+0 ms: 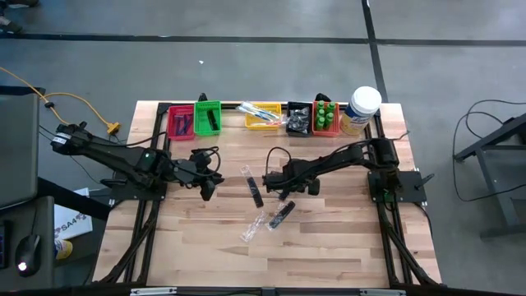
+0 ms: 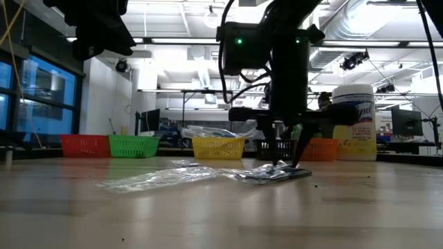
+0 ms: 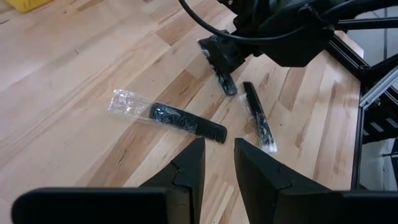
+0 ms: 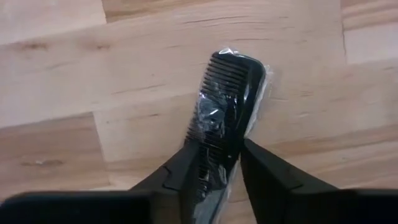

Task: Pick & Place Travel size toiletries
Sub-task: Put the black comb into the green bin

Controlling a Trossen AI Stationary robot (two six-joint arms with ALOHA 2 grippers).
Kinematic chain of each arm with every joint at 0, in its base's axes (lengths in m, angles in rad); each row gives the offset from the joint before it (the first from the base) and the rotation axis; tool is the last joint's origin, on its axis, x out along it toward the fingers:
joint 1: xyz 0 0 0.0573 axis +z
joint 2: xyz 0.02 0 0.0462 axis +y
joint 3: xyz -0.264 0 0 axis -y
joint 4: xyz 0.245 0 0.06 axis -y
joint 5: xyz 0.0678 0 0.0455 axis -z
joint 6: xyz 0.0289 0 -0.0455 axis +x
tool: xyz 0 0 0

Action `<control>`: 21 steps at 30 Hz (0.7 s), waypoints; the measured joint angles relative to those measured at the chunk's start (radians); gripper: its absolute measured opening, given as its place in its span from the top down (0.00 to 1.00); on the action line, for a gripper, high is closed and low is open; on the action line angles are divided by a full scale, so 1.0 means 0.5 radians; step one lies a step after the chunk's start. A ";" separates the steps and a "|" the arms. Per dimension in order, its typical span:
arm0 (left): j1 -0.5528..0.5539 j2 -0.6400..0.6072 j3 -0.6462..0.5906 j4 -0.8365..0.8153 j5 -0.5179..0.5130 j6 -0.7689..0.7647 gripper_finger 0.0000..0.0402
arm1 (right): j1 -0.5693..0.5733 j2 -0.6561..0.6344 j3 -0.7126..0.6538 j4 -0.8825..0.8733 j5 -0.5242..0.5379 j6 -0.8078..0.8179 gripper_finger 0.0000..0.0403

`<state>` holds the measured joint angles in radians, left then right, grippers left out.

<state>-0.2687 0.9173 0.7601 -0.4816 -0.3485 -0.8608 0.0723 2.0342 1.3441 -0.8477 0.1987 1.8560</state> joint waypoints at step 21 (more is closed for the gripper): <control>0.000 0.000 0.000 0.002 -0.001 0.000 0.79 | -0.006 -0.008 -0.003 -0.005 0.020 -0.453 0.99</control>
<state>-0.2687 0.9173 0.7601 -0.4805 -0.3489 -0.8608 0.0692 2.0300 1.3426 -0.8502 0.2087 1.6297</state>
